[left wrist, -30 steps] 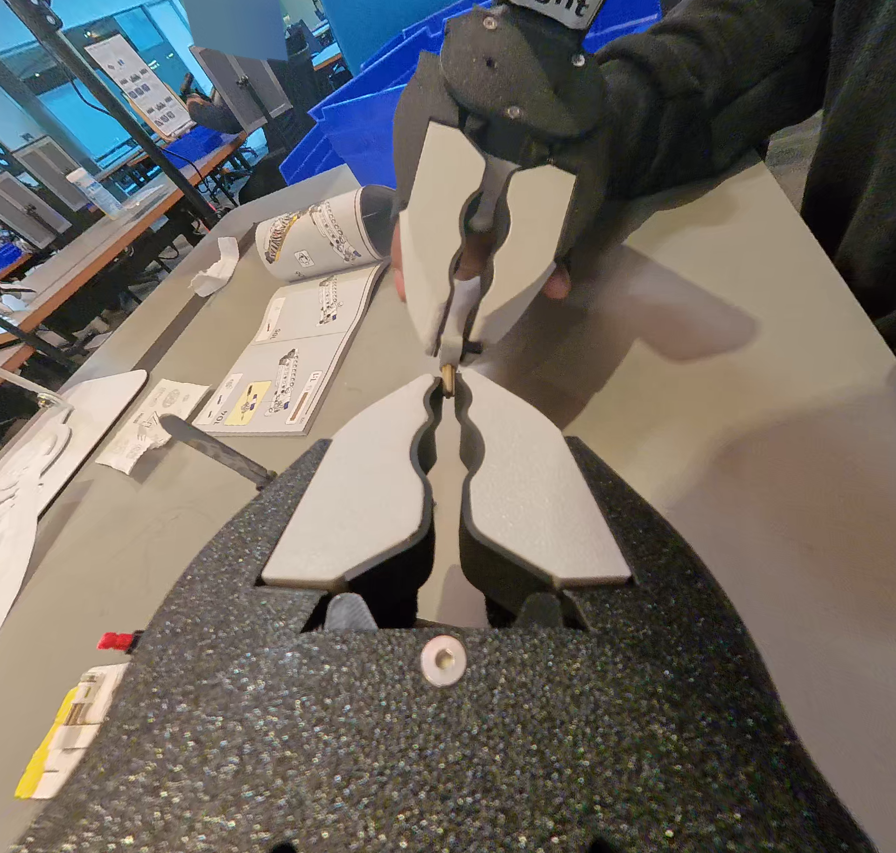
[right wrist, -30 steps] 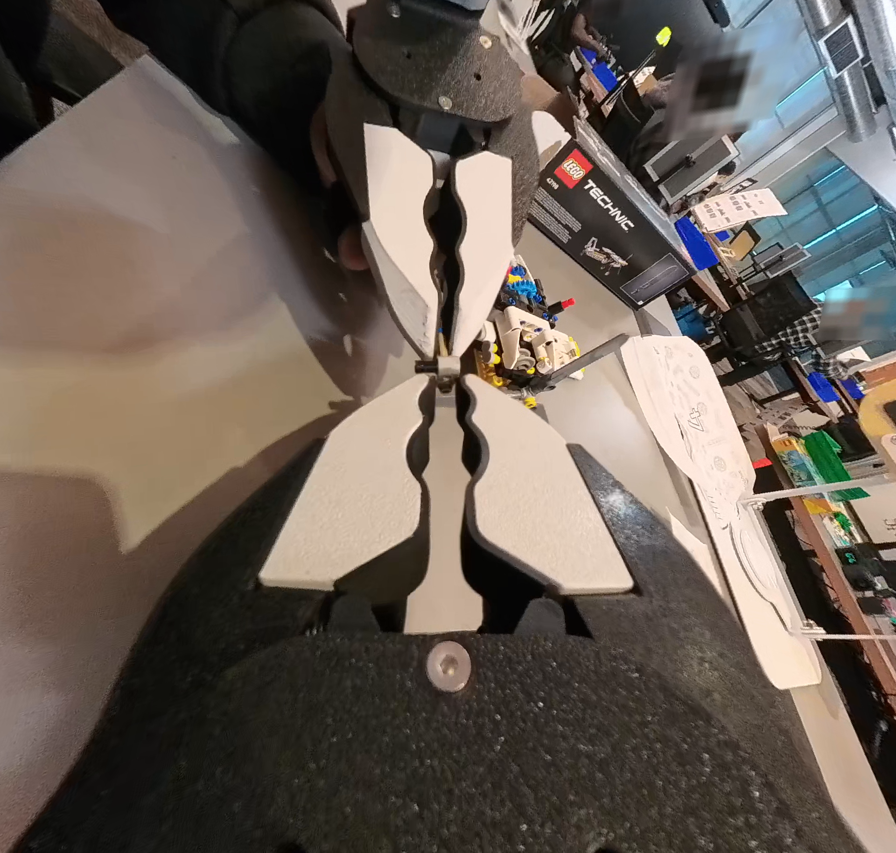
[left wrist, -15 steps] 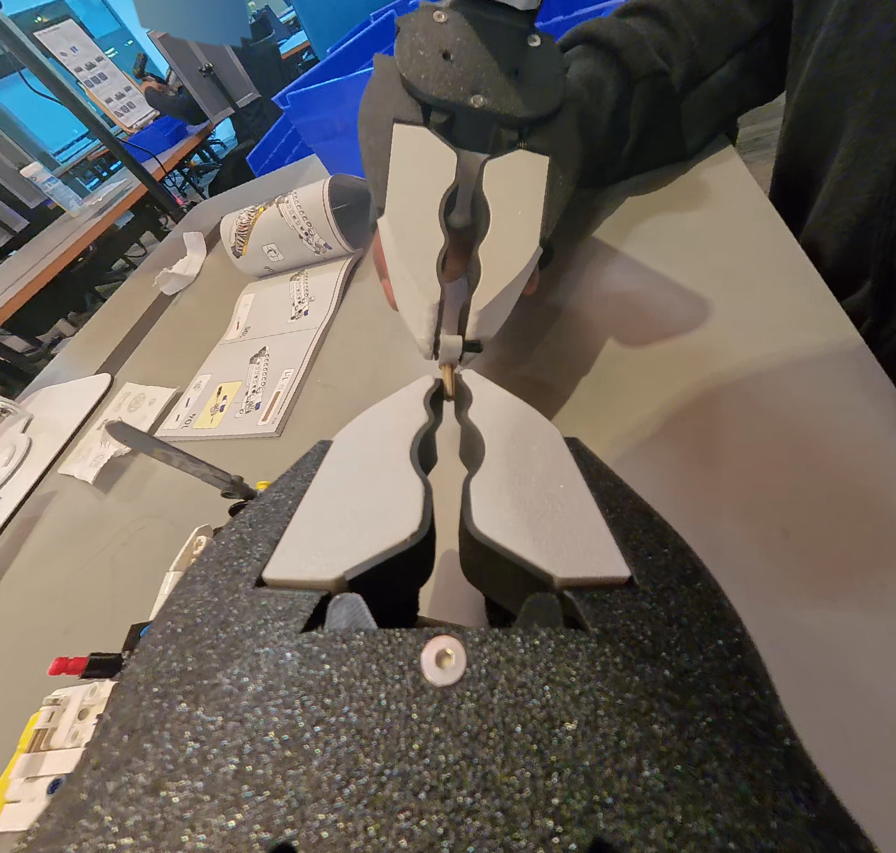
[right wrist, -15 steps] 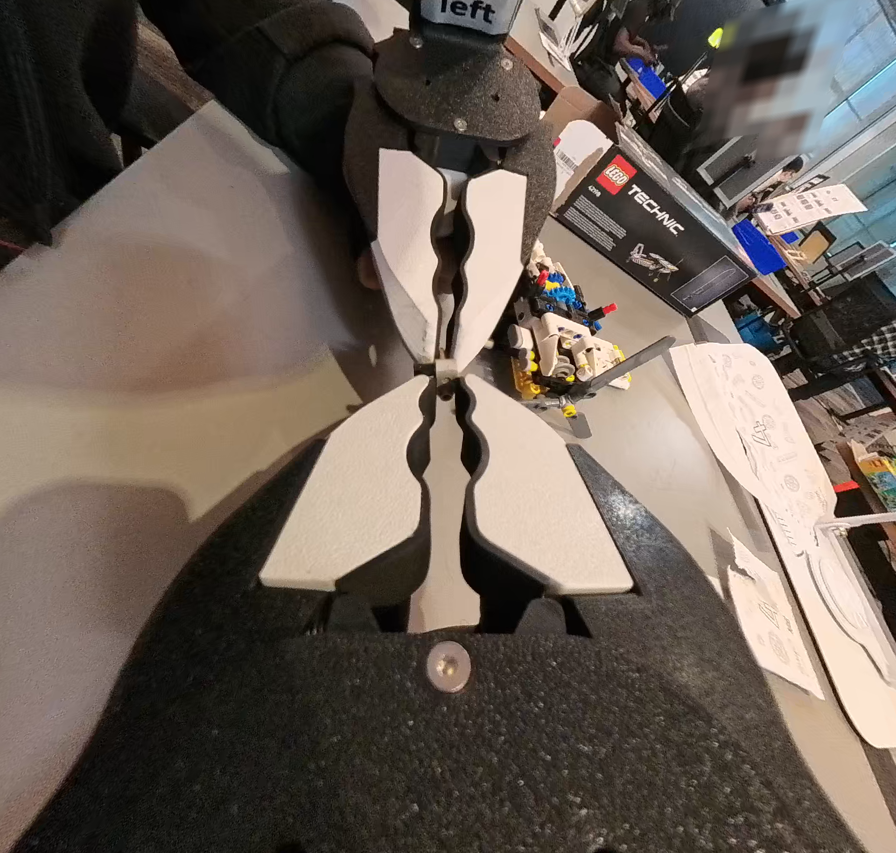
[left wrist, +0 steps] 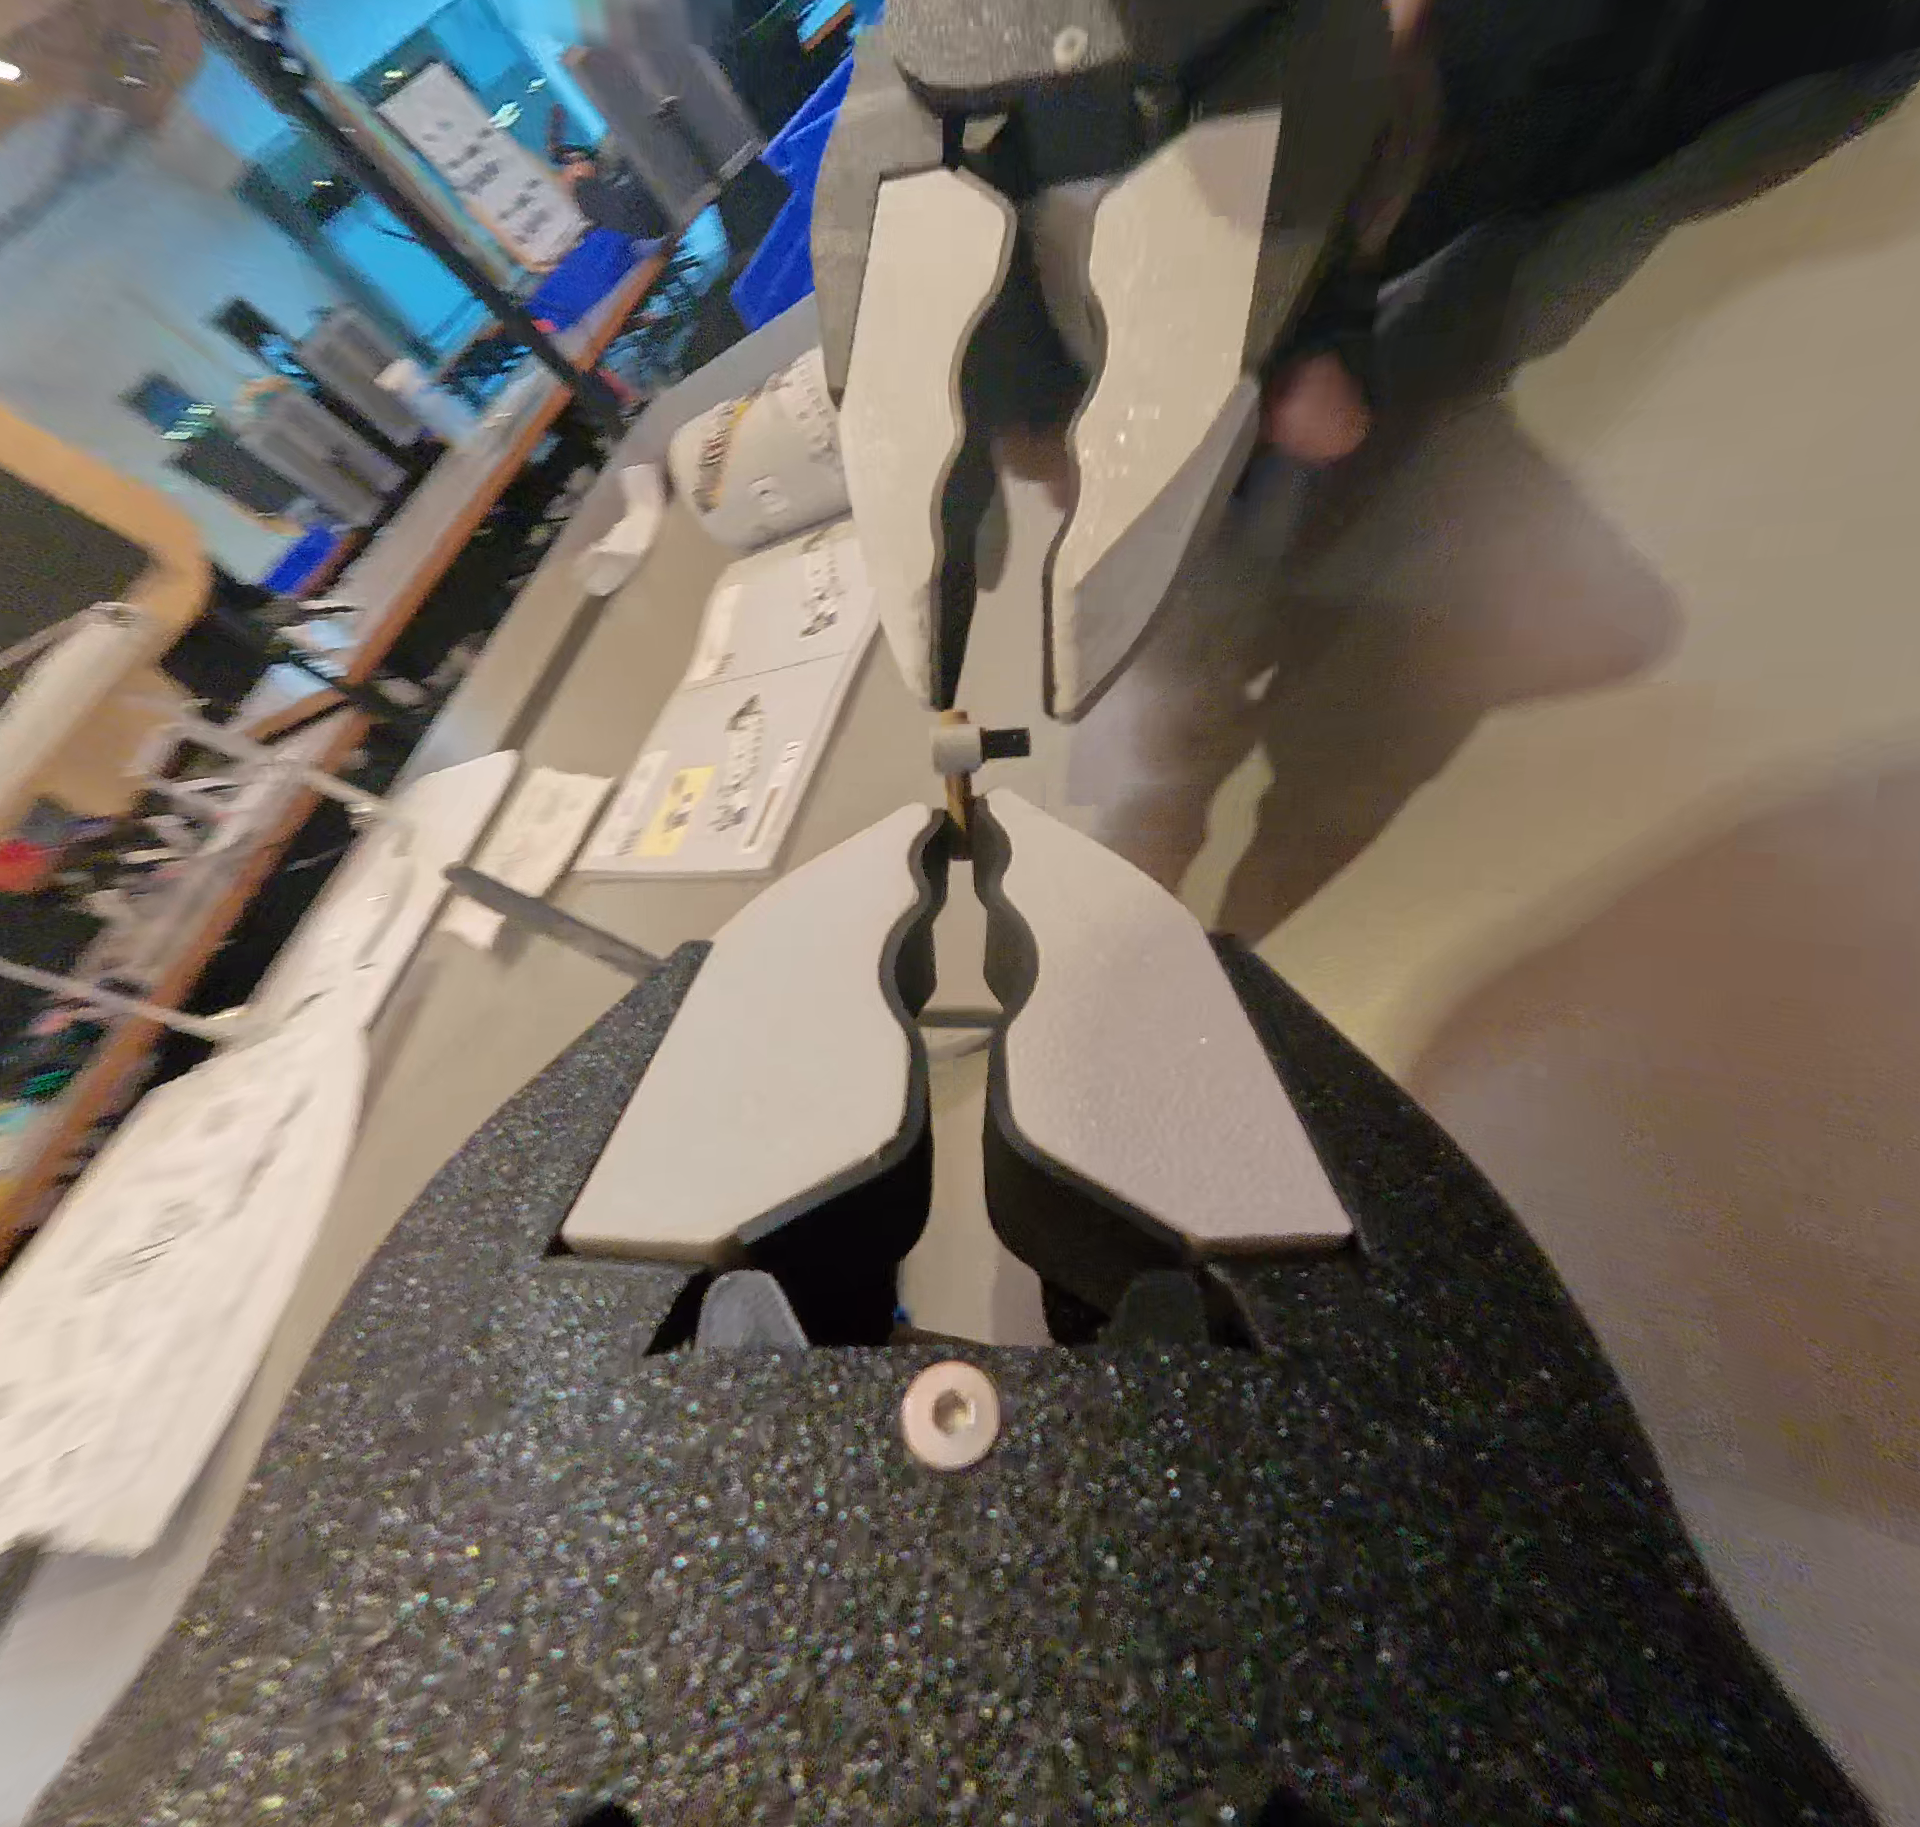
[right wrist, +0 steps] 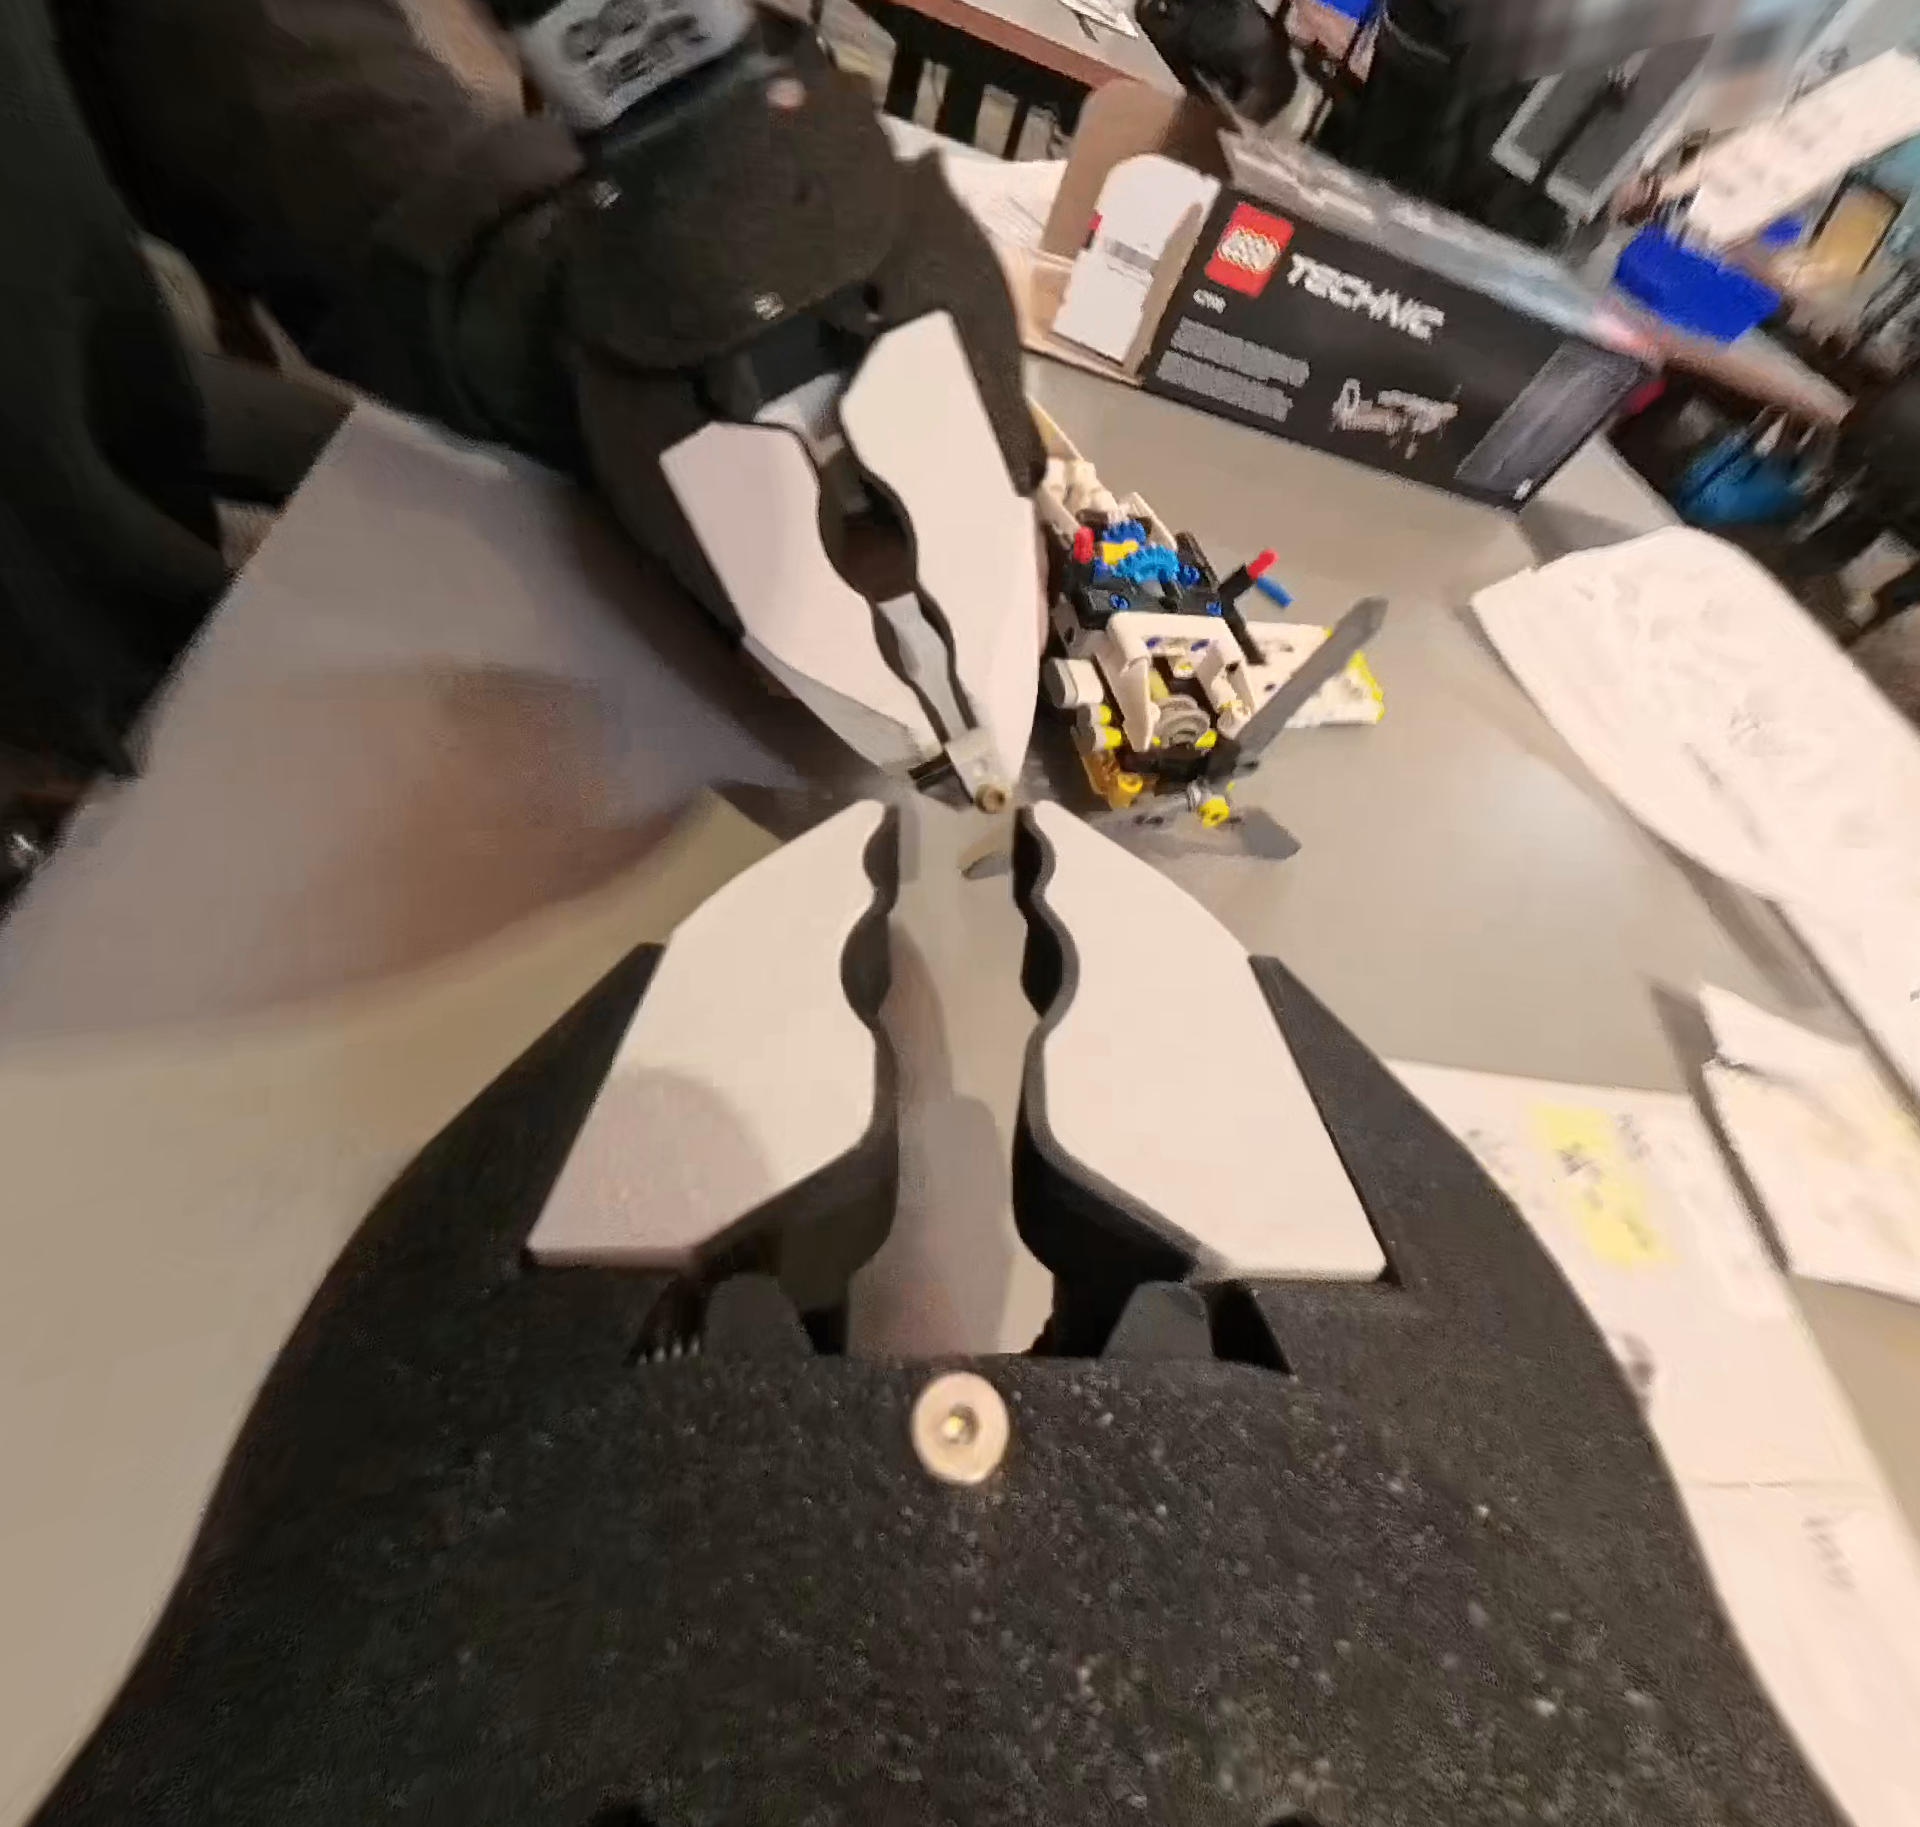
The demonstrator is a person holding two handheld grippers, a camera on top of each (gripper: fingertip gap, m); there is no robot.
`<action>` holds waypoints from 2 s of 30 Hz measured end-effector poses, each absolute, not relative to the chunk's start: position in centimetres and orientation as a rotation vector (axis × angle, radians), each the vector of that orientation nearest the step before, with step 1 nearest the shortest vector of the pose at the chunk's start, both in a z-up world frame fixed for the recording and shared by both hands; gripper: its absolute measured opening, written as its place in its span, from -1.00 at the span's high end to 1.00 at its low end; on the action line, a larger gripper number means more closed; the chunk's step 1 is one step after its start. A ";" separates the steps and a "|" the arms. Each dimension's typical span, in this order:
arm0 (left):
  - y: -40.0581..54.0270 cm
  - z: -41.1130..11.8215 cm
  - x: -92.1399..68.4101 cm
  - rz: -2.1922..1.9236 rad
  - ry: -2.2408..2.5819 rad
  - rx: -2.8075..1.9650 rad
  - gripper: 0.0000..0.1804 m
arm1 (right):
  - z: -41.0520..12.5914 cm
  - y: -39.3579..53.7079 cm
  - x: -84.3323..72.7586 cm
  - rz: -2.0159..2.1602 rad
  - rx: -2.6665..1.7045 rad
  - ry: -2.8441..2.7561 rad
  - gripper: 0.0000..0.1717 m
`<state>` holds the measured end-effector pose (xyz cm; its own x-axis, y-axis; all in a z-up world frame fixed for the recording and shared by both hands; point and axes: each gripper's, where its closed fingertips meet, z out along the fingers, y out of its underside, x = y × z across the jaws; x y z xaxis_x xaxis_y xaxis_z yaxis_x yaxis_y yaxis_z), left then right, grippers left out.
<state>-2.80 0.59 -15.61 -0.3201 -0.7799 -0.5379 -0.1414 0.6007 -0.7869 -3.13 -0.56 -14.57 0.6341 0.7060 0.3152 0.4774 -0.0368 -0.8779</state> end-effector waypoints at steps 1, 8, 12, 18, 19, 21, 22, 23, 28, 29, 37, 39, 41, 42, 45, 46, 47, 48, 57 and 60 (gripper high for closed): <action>1.0 -15.7 -2.7 -0.713 1.797 -0.737 0.94 | -14.6 -0.4 -3.0 0.295 -1.717 -0.927 0.71; 1.3 -16.4 -2.1 -0.317 1.788 -0.547 0.94 | -15.8 0.3 -3.2 0.473 -1.884 -0.756 0.70; 1.0 -16.7 -2.0 -0.278 1.797 -0.495 0.94 | -16.4 0.2 -3.1 0.450 -1.906 -0.775 0.82; 0.6 -15.8 -2.6 -0.766 1.804 -0.715 0.87 | -15.6 0.0 -2.7 0.371 -1.792 -0.873 0.82; 0.6 -15.0 -2.8 -0.905 1.784 -0.783 0.84 | -15.5 -0.1 -2.6 0.342 -1.767 -0.894 0.82; 0.6 -13.5 -3.1 -1.195 1.734 -0.919 0.84 | -15.1 -0.2 -2.5 0.295 -1.711 -0.939 0.82; 0.5 -13.0 -3.2 -1.340 1.712 -0.999 0.84 | -14.9 -0.3 -2.6 0.275 -1.682 -0.958 0.82; 0.4 -12.7 -3.2 -1.471 1.696 -1.077 0.85 | -14.8 -0.4 -2.7 0.258 -1.654 -0.979 0.82; -0.9 -13.3 -3.2 -1.753 1.744 -1.293 0.84 | -14.0 -1.0 -3.4 0.211 -1.550 -1.041 0.82; -1.0 -13.4 -3.2 -1.767 1.753 -1.309 0.85 | -13.9 -1.0 -3.5 0.208 -1.536 -1.043 0.82; -1.5 -12.7 -3.2 -2.008 1.690 -1.425 0.94 | -13.2 -1.4 -3.9 0.205 -1.473 -1.058 0.82; -1.6 -12.7 -3.1 -2.039 1.685 -1.451 0.99 | -13.2 -1.5 -4.0 0.202 -1.464 -1.065 0.82; -1.6 -12.8 -3.1 -2.057 1.679 -1.485 0.99 | -13.2 -1.5 -4.0 0.182 -1.458 -1.073 0.82; -1.6 -12.8 -3.1 -2.072 1.677 -1.494 0.97 | -13.2 -1.5 -4.0 0.174 -1.454 -1.074 0.82; -1.4 -12.6 -3.1 -2.127 1.642 -1.537 0.89 | -12.8 -1.5 -3.9 0.168 -1.439 -1.065 0.82; -1.2 -12.6 -3.1 -2.149 1.626 -1.552 0.87 | -12.7 -1.5 -3.8 0.166 -1.435 -1.062 0.82; -1.2 -12.6 -3.1 -2.164 1.615 -1.566 0.87 | -12.6 -1.5 -3.8 0.162 -1.431 -1.061 0.82; -1.2 -12.5 -3.1 -2.177 1.610 -1.572 0.87 | -12.6 -1.5 -3.8 0.158 -1.427 -1.062 0.82; -2.5 -12.3 -3.4 -2.273 1.645 -1.587 0.91 | -12.6 -1.8 -4.1 0.111 -1.381 -1.097 0.82; -2.5 -12.2 -3.4 -2.299 1.628 -1.603 0.93 | -12.5 -1.9 -4.1 0.101 -1.370 -1.104 0.82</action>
<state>-3.42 -2.47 -12.25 -0.5071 -0.4253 0.7496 -0.5660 -0.4916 -0.6618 -4.13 -1.86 -12.51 0.5286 0.6362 0.5620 0.5233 0.2771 -0.8059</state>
